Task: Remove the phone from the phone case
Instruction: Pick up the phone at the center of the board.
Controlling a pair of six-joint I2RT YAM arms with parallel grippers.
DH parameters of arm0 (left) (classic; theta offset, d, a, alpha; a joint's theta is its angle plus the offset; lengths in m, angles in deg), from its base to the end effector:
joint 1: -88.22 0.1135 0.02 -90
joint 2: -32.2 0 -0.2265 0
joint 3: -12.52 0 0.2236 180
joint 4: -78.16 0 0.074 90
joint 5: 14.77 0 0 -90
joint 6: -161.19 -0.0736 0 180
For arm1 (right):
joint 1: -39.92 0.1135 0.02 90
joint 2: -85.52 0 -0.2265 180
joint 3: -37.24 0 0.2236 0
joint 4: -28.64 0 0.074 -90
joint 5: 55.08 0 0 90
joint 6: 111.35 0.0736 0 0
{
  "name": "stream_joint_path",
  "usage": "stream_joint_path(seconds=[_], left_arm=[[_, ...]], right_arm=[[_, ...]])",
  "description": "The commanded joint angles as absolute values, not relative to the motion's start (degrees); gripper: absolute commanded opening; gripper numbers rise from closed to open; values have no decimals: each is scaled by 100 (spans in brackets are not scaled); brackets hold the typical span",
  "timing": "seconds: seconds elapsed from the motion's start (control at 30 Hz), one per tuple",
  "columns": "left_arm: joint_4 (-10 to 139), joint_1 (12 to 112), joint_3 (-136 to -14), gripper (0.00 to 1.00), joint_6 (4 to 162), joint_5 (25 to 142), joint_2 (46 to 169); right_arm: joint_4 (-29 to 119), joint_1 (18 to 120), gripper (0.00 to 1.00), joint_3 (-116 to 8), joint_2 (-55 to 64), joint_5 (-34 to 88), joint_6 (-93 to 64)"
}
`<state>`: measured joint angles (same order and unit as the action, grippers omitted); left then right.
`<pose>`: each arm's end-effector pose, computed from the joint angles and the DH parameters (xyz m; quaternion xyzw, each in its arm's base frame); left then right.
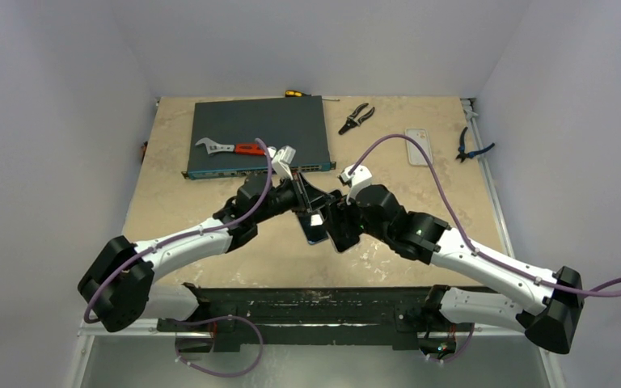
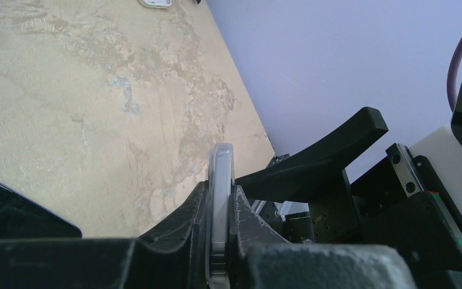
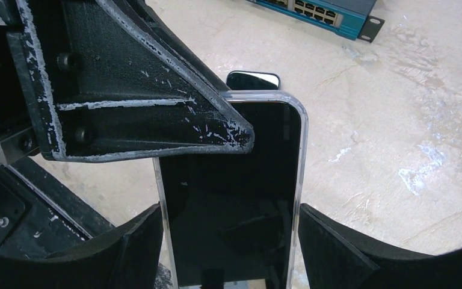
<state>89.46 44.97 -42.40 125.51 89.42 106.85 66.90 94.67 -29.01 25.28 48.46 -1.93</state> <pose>0.2166 -0.2285 0.2351 0.0078 0.7556 -0.5492 0.3568 0.1601 0.1967 0.2559 -0.2096 0.8458 0.2068 0.4448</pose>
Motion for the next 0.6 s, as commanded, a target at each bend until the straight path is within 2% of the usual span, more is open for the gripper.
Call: stream_joint_path(seconds=[0.0,0.07,0.13,0.23,0.33,0.47,0.57], left_arm=[[9356,4483,-4189,0,12618,9131,10631],[9310,4482,-4210,3,12637,9147,10600],[9194,4485,-4264,17,12642,9185,10583],[9111,4482,-4258,25,12621,9227,10537],[9135,4483,-4181,24,12631,9202,10474],[9243,4484,-4113,18,12679,9217,10462],[9370,4483,-4102,7,12727,9240,10467]], right_arm=[[6249,9487,0,-3236,2723,4904,-201],[6238,9490,0,-3262,2734,4910,-205],[6245,9486,0,-3294,2734,4921,-201],[6255,9489,0,-3325,2749,4933,-201],[6240,9494,0,-3320,2776,4929,-197],[6223,9488,0,-3333,2786,4891,-201],[6216,9494,0,-3331,2793,4861,-199]])
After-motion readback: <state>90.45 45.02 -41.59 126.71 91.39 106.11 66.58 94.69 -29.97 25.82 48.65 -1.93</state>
